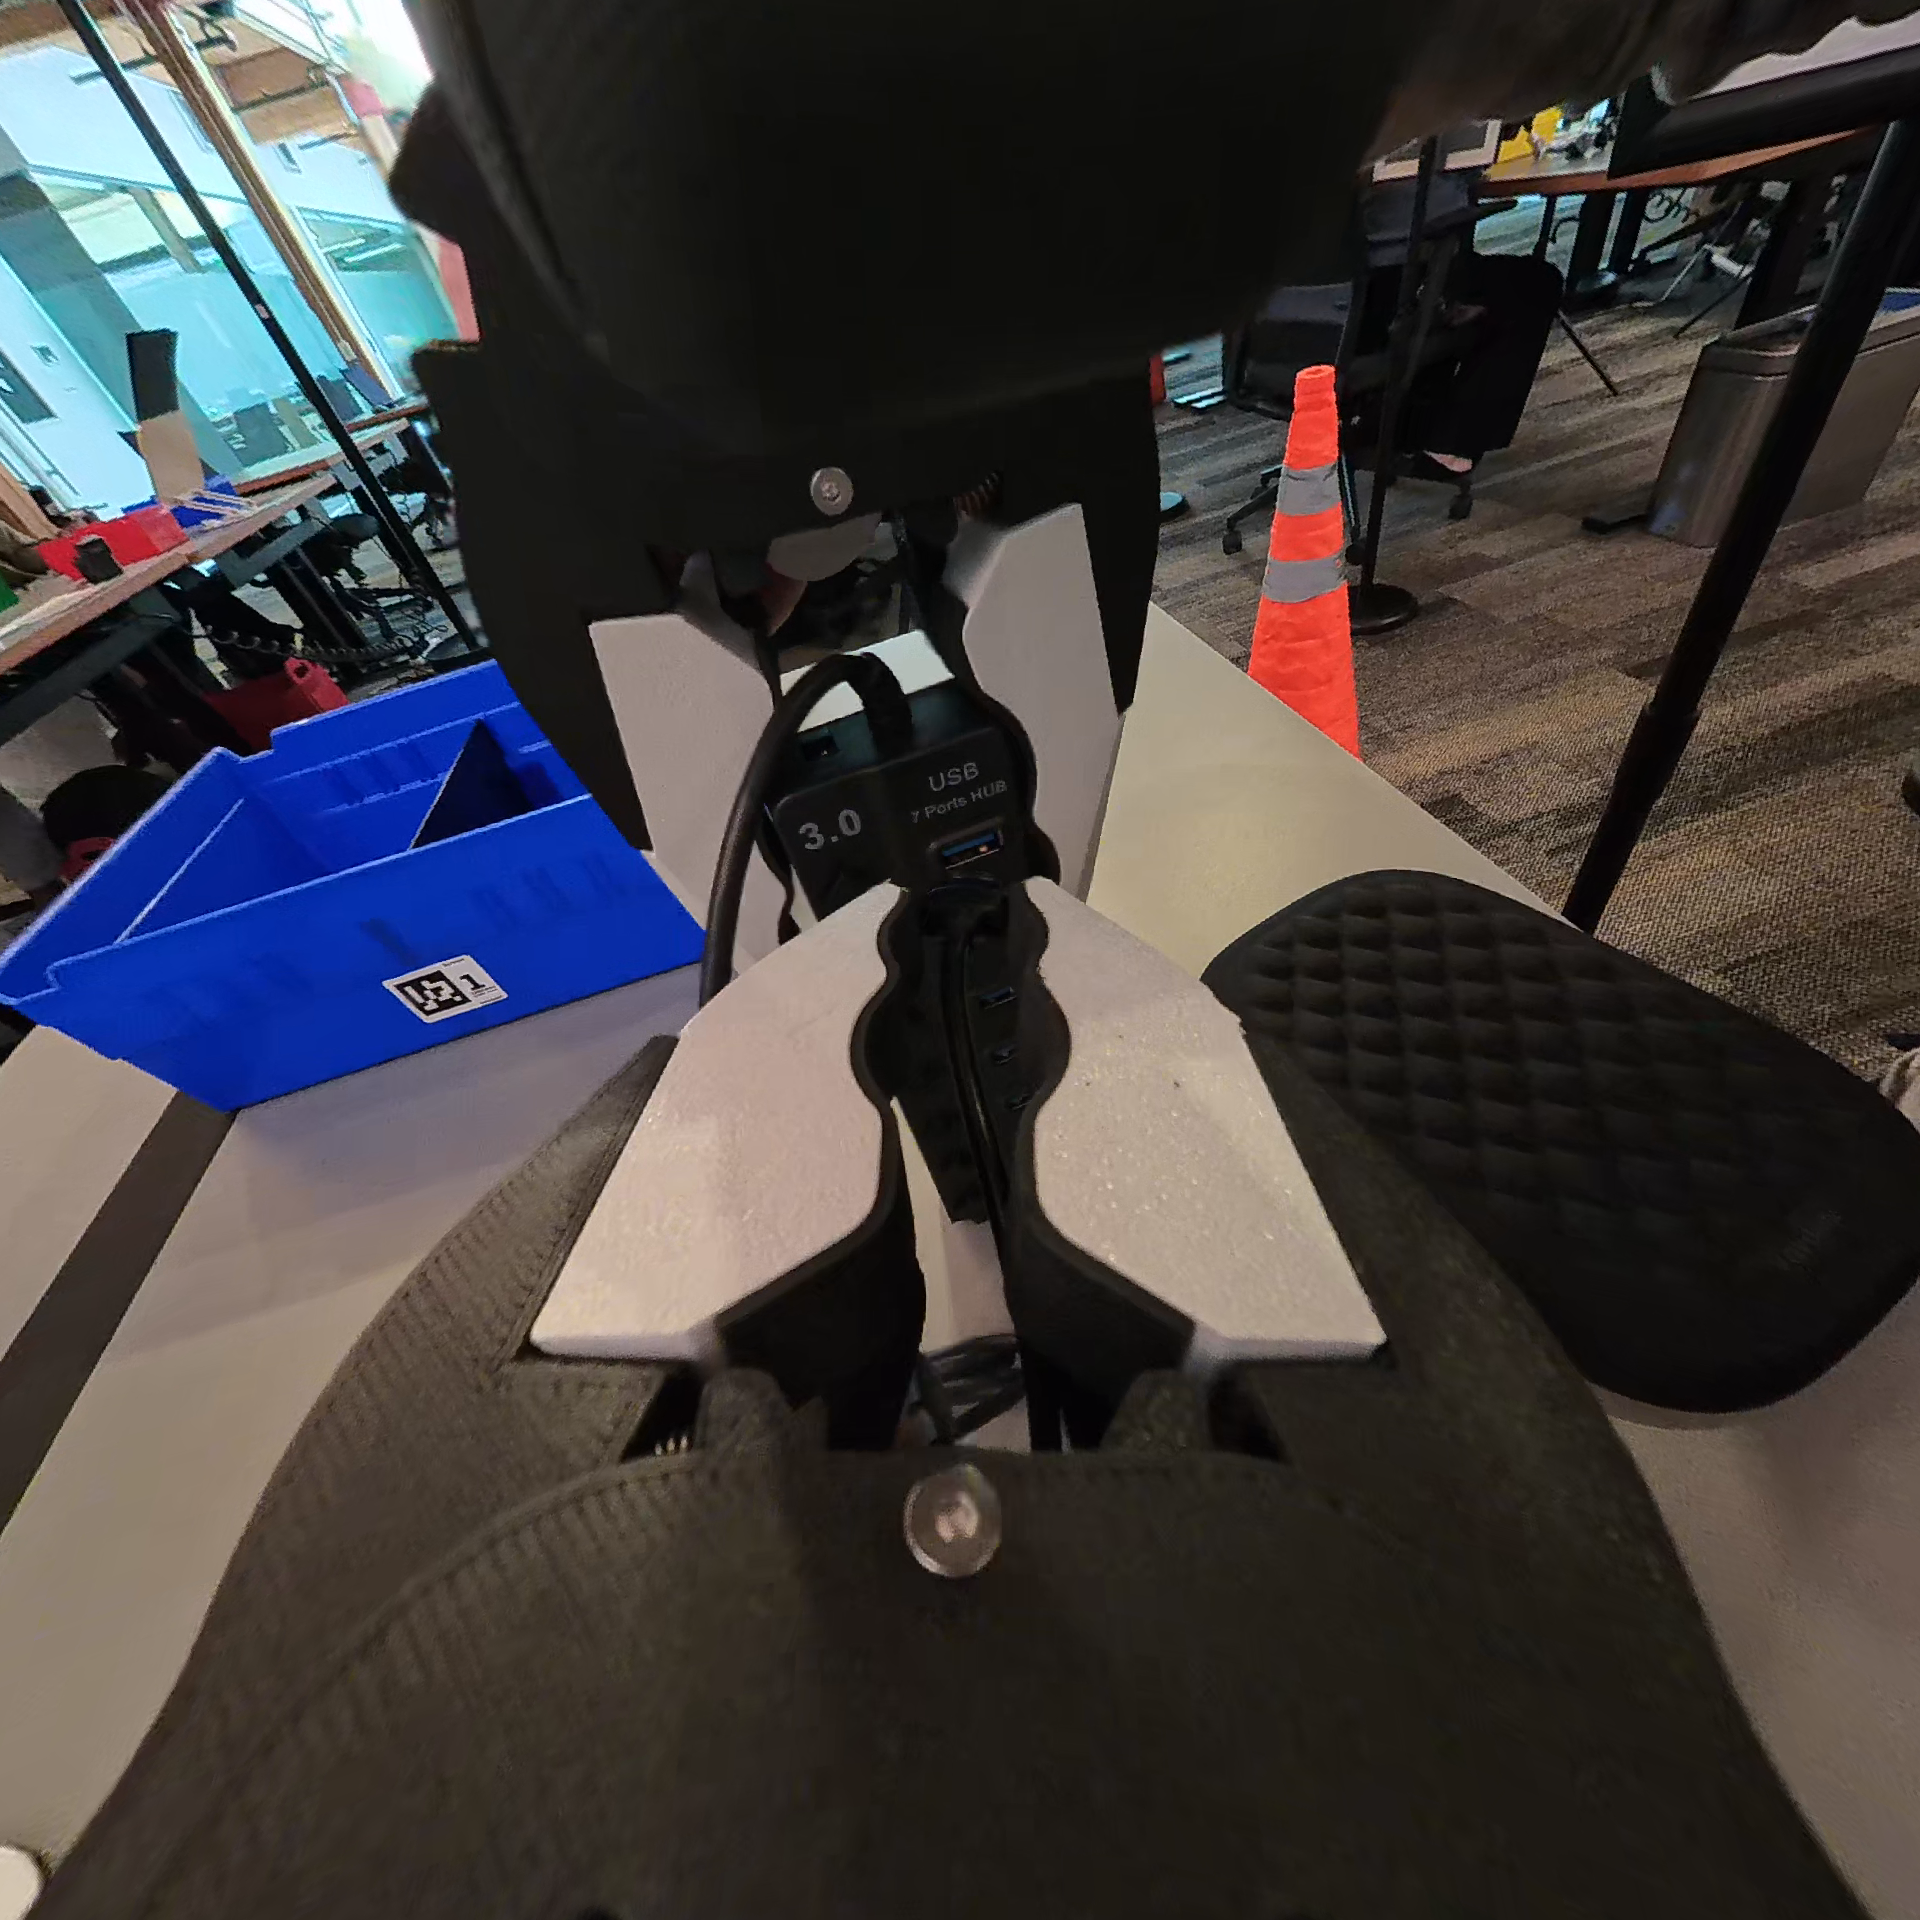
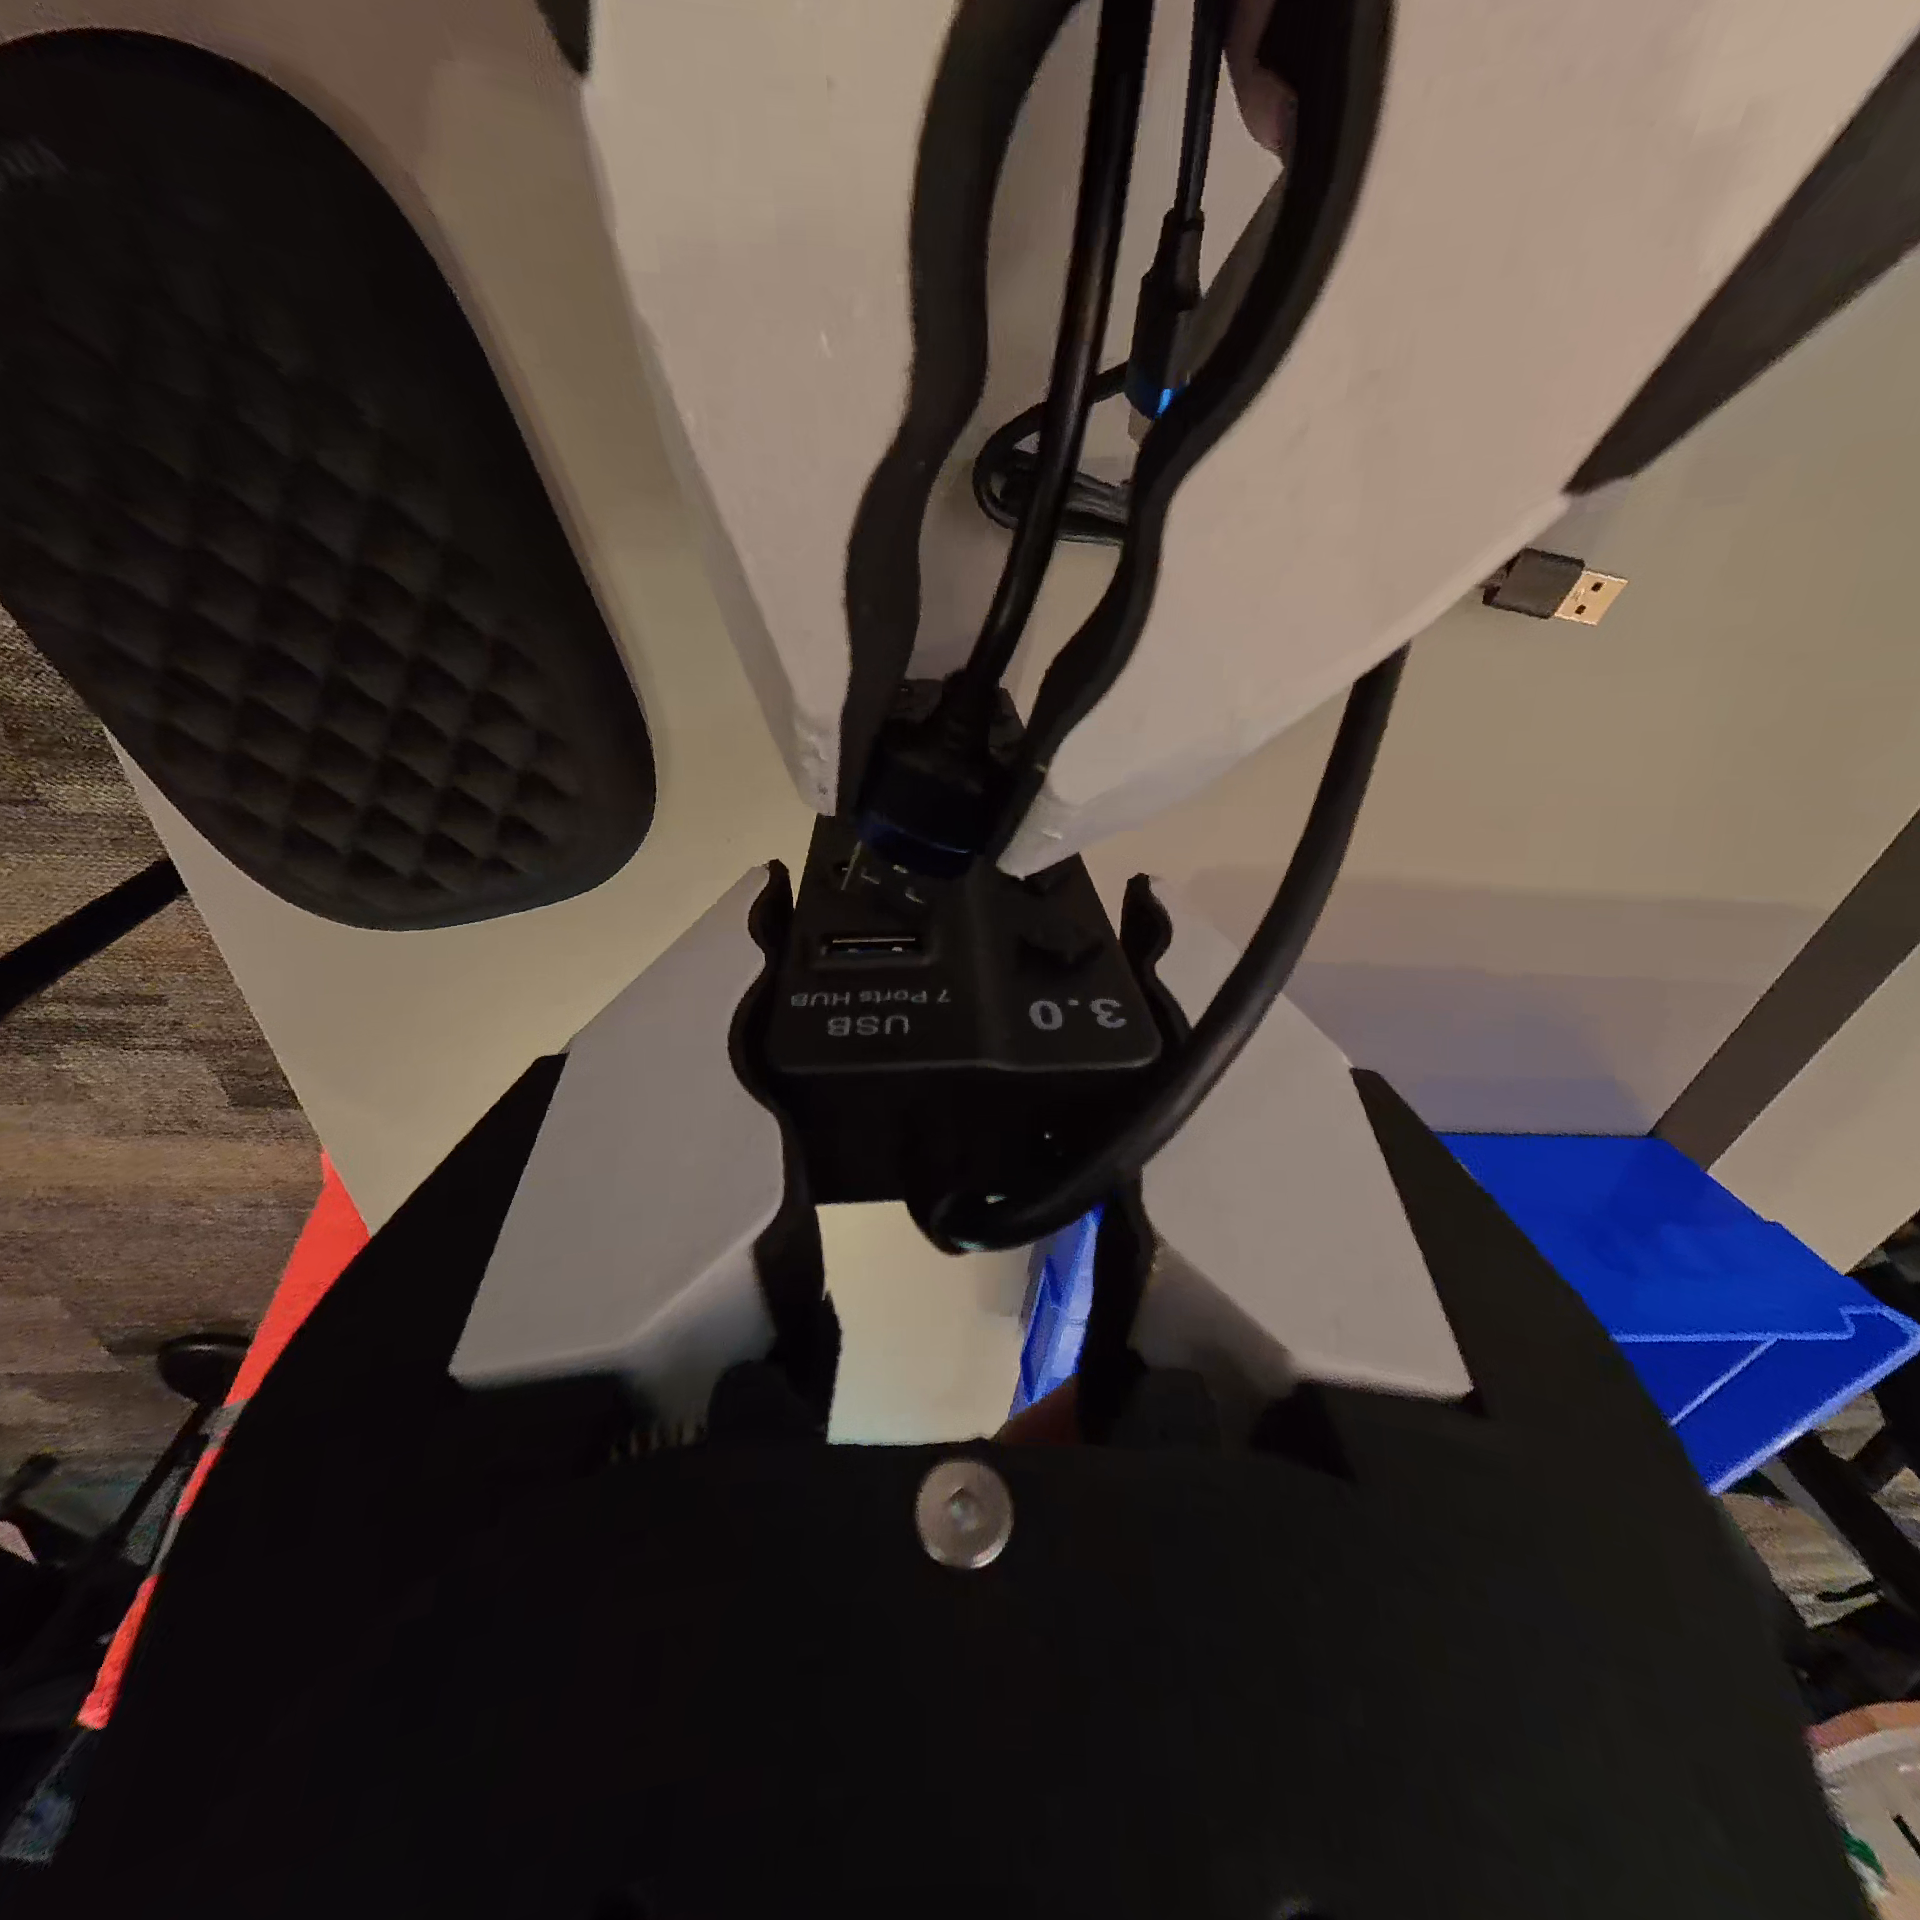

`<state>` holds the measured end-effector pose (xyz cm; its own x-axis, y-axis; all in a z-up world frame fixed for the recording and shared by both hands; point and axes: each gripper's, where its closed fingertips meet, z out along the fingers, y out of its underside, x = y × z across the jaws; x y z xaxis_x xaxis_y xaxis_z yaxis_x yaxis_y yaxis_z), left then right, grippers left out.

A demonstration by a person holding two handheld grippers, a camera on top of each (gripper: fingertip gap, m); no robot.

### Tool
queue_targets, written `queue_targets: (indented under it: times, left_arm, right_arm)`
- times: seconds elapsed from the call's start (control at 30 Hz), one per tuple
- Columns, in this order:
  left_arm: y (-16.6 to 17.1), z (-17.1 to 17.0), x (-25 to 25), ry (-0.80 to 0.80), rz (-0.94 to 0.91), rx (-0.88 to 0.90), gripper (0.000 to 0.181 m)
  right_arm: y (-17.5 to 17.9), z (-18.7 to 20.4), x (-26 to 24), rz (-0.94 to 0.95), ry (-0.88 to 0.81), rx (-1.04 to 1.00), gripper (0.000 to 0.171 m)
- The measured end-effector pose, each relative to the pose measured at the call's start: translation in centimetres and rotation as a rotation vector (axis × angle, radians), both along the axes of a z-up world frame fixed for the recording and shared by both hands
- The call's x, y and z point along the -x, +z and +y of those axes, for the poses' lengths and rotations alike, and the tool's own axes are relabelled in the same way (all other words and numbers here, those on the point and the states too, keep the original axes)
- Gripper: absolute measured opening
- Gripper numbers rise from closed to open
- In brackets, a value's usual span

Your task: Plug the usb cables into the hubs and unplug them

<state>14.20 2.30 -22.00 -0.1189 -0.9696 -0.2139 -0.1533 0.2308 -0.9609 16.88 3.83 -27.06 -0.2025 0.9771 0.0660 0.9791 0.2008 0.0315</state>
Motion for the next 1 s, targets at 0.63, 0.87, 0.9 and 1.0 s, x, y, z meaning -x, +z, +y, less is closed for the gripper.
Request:
queue_targets:
  times: [0.63, 0.87, 0.9, 1.0]
  left_arm:
    - [12.9, 4.6, 6.8, 0.343, -0.389, 0.121, 0.015]
    - [16.5, 4.7, 9.6, 0.445, -0.551, 0.125, 0.015]
    - [16.8, 4.6, 9.8, 0.446, -0.562, 0.131, 0.016]
    - [17.0, 4.5, 10.0, 0.445, -0.576, 0.142, 0.016]
  right_arm:
    - [12.1, 3.9, 3.2, 0.171, -0.015, 0.009, 0.061]
    - [14.7, 4.8, 6.1, 0.167, 0.01, 0.03, 0.061]
    - [14.9, 4.8, 6.6, 0.17, 0.013, 0.033, 0.061]
    - [15.6, 4.8, 7.7, 0.18, 0.027, 0.035, 0.062]
